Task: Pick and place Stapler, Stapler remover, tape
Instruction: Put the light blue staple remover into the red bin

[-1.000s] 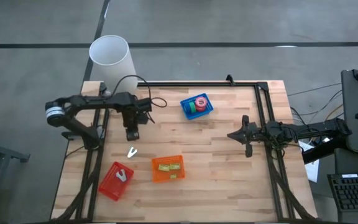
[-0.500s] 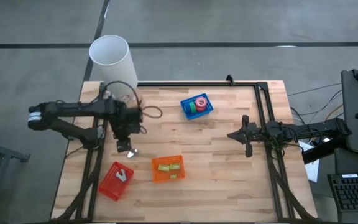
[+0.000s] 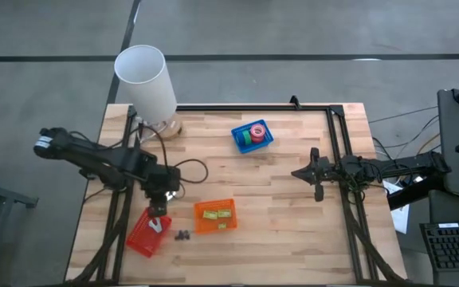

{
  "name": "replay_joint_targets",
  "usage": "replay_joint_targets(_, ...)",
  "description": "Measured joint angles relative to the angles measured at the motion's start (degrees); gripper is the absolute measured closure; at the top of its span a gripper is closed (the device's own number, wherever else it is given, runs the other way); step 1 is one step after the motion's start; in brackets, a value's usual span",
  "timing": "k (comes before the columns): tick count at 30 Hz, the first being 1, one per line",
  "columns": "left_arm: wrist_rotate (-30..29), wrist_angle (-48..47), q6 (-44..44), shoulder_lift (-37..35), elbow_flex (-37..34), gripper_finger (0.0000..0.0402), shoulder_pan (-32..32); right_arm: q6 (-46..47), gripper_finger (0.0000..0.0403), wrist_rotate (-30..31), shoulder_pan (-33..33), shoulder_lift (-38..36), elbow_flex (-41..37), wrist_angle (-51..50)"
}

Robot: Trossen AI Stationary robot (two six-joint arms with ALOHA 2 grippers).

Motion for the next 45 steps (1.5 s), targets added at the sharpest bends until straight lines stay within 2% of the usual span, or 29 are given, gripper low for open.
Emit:
replay_joint_targets(3,-4.95,2.54,-0.80,1.87,-0.05,0.0339,0.63,0.00,0.0394,-0.01,0.00,0.00,0.00,0.00)
replay_joint_targets(7,-15.36,1.86,-0.75,4.79,-0.89,0.0297,2.06,0.00,0.0394,-0.01,0.00,0.00,0.00,0.00)
replay_joint_targets(8,-16.41,1.79,0.34,5.49,-1.35,0.0285,2.77,0.00,0.0394,0.01,0.00,0.00,0.00,0.00)
replay_joint_targets(13,-13.08,1.78,2.46,9.44,-5.42,0.0233,7.73,0.00,0.0394,0.00,0.00,0.00,0.00,0.00)
replay_joint_targets(18,-8.54,2.05,0.64,11.81,-10.43,0.0208,12.37,0.00,0.0394,-0.01,0.00,0.00,0.00,0.00)
replay_joint_targets(32,-11.38,13.47,-5.73,12.21,-18.41,0.0207,14.09,0.00,0.0394,-0.01,0.00,0.00,0.00,0.00)
replay_joint_targets(37,-11.61,14.51,-6.09,12.97,-20.70,0.0212,14.10,0.00,0.0394,-0.01,0.01,0.00,0.00,0.00)
replay_joint_targets(41,-11.99,14.68,-5.59,12.93,-20.99,0.0235,14.08,0.00,0.0394,-0.01,0.01,0.00,0.00,0.00)
replay_joint_targets(45,-12.08,14.47,-4.34,12.65,-20.39,0.0285,14.09,0.00,0.0394,-0.01,0.01,0.00,0.00,0.00)
